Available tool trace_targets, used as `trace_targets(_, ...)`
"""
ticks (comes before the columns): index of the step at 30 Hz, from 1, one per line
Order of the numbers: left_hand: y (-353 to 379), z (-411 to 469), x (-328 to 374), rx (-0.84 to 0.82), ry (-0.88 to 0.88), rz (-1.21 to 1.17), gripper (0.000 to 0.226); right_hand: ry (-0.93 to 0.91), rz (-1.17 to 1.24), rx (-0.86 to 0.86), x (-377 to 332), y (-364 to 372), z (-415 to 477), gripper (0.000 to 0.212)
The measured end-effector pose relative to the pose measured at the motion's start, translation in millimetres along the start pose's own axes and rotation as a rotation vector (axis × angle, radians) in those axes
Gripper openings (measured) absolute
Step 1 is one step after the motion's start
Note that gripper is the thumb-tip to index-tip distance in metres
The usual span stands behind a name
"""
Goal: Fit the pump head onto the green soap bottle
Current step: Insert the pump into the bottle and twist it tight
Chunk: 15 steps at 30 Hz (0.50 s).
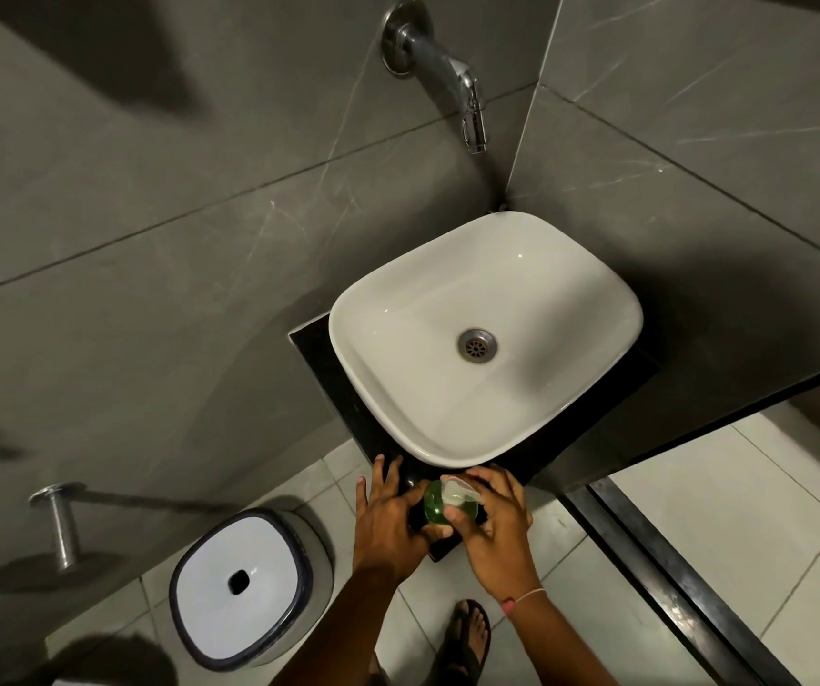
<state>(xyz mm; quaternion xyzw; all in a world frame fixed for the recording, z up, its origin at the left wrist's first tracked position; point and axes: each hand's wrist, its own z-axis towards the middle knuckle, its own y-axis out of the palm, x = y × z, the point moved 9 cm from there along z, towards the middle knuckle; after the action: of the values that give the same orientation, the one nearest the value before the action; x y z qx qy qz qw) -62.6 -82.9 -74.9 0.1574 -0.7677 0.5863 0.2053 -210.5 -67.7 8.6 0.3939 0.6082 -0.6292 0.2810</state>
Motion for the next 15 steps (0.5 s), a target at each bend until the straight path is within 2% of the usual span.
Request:
trace_targets(3, -1.4, -0.1, 0.9, -0.004, 0.002, 0.002, 0.07, -0.059, -0.104, -0.066, -1.5, 3.5, 1.8, 0.036)
trace_targets(7, -3.5, -0.6, 1.8, 0.025, 0.022, -0.039, 0.063, -0.045, -0.196, 0.011, -2.1, -2.0, 2.6, 0.046)
trace_targets(15, -1.8, -1.1, 0.5, 0.0, -0.006, -0.012, 0.067, -0.02, -0.092, 0.133, 3.4, -3.2, -2.5, 0.032)
